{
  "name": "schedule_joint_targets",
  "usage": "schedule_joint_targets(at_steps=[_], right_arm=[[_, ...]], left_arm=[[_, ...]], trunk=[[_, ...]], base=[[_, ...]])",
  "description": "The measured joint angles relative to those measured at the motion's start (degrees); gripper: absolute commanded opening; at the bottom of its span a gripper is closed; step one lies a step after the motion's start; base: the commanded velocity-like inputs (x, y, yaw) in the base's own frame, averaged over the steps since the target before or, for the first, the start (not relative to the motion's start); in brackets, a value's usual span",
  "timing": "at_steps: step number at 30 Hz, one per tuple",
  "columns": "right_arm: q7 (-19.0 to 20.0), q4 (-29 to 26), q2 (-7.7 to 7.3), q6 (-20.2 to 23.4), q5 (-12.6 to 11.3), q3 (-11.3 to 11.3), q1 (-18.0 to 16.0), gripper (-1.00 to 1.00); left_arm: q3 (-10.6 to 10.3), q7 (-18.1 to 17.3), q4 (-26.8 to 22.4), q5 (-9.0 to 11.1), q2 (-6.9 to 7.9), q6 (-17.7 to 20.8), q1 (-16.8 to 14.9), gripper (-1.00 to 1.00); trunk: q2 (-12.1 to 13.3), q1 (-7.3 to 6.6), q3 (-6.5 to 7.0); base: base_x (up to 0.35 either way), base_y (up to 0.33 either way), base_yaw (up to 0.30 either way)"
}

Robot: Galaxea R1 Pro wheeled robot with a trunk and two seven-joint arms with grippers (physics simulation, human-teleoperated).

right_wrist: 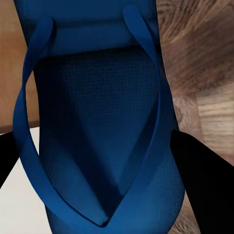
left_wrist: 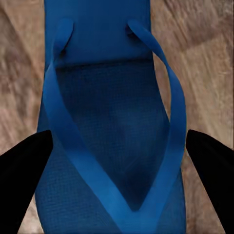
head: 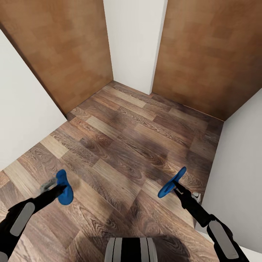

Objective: In the bedroom, move the book from the bed onto either nightstand, and place the two sandals side by side next to the bed.

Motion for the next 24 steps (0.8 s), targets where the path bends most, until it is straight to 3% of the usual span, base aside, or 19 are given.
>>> schedule_joint_targets(at_steps=[2,6,8,14,21,22,24], right_arm=[[0.0,0.0,-0.02,0.0,0.0,0.0,0.0,-1.00],[0.0,0.0,0.03,0.0,0.0,0.0,0.0,-1.00],[0.0,0.0,0.04,0.0,0.0,0.0,0.0,-1.00],[0.0,-0.1,-0.25,0.3,-0.1,0.0,0.0,-1.00],[-0.1,0.0,-0.30,0.3,0.0,0.1,0.0,-1.00],[-0.1,0.0,-0.30,0.3,0.0,0.1,0.0,-1.00],[-0.1,0.0,-0.30,0.4,0.0,0.2,0.0,-1.00]], left_arm=[[-1.6,-6.2,0.0,-0.8,0.02,1.1,0.0,-1.00],[-9.1,-20.5,0.0,-3.7,-0.16,2.6,0.0,-1.00],[-12.3,-24.1,-0.1,-4.8,-0.28,2.5,0.0,-1.00],[-15.0,-28.8,-3.3,-5.2,-0.51,2.6,0.0,-1.00],[-15.7,-29.9,-4.3,-5.7,-2.03,2.2,0.0,-1.00],[-15.8,-29.9,-4.3,-6.1,-2.38,2.2,0.0,-1.00],[-16.2,-28.9,-4.3,-8.7,-3.72,2.1,0.0,-1.00]], trunk=[[0.0,0.00,0.00],[0.0,0.00,0.00],[0.0,0.00,0.00],[0.0,0.00,0.00],[0.0,0.00,0.00],[0.0,0.00,0.00],[0.0,-0.03,0.21]], base=[[0.000,0.000,0.000],[0.000,0.000,0.000],[0.000,0.000,0.000],[0.000,0.000,0.000],[0.000,0.000,0.000],[0.000,0.000,0.000],[0.000,0.000,0.000]])
